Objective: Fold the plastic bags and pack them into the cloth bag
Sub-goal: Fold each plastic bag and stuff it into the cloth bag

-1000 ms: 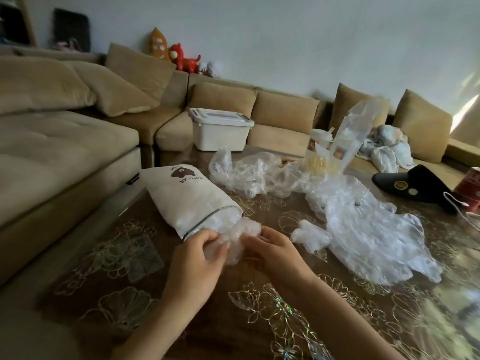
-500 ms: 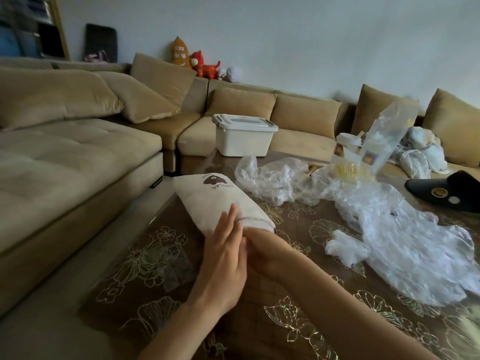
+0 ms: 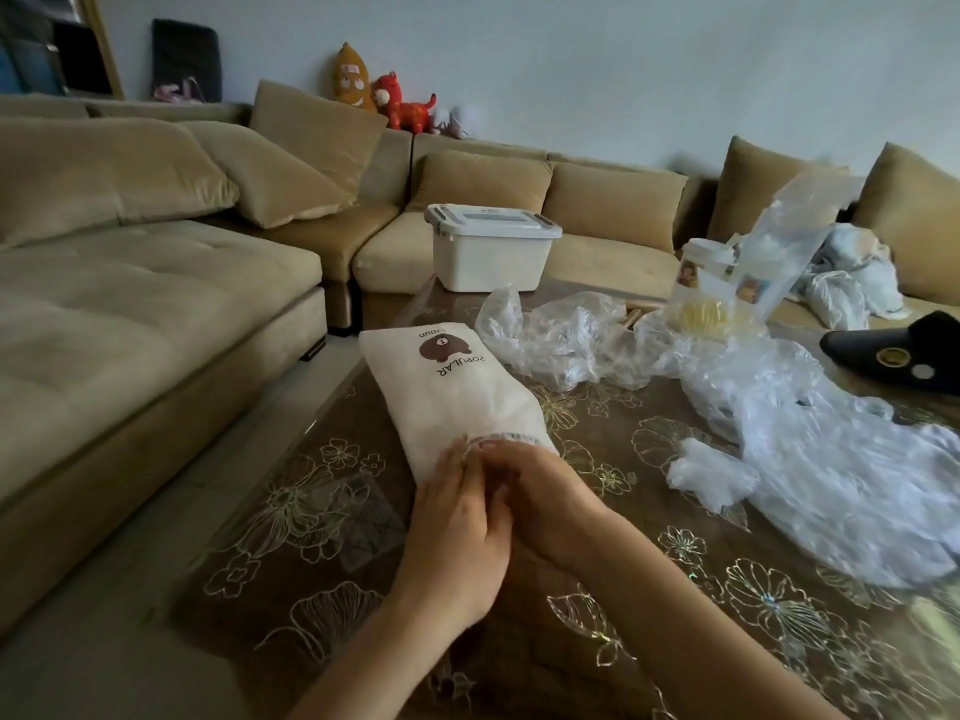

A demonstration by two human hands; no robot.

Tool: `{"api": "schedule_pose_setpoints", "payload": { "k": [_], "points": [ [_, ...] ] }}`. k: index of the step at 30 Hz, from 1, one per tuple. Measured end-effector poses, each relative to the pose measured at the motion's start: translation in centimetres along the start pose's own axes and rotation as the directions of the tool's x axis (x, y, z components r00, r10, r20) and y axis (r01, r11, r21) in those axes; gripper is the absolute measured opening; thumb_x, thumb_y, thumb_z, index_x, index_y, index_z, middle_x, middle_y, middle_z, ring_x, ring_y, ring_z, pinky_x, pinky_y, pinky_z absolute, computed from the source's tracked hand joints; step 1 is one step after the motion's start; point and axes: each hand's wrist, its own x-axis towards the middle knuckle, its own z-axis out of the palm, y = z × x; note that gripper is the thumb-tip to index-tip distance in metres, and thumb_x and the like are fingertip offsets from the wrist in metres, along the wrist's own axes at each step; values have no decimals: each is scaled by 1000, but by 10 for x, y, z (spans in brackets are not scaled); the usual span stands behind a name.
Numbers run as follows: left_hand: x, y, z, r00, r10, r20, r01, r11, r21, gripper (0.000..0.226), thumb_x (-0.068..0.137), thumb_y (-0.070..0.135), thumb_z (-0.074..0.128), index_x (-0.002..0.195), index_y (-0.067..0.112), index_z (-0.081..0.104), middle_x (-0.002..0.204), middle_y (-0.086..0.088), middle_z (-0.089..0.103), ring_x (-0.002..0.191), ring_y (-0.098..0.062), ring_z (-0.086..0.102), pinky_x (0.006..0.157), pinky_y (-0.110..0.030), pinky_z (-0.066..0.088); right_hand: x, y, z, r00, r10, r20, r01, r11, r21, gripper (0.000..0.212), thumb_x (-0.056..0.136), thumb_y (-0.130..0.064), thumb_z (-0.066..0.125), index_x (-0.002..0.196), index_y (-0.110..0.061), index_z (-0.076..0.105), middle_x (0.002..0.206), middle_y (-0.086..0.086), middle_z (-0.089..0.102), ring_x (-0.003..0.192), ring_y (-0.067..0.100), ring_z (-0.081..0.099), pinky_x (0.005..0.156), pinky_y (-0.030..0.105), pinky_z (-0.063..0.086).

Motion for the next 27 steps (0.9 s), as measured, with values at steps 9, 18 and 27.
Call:
{"api": "schedule_pose_setpoints", "payload": {
  "k": [9,18,27],
  "points": [
    [6,36,17,918,182,-351,-44,929,367,22,90,24,53,94,8,67,136,-21,48,130,-34,41,106,-57,33,-59,3,-165,717,-697,28,-111,-153,-982,88,58,-9,84,133,-21,39,140,22,39,124,42,41,100,51,34],
    [0,91,59,996,71,-46,-84,886,-455,40,88,35,62,124,26,49,124,14,48,116,3,40,104,-18,34,-73,-27,-146,723,-664,-191,228,490,-841,8,89,-8,60,84,-15,61,79,-4,62,69,6,55,59,10,40],
    [2,100,67,946,-61,317,270,689,-673,83,48,44,81,124,30,50,112,5,63,104,-7,59,96,-32,49,-113,-15,-152,909,-343,-238,325,939,-112,22,95,-16,49,103,0,62,87,11,71,77,22,67,66,29,55]
  ]
}}
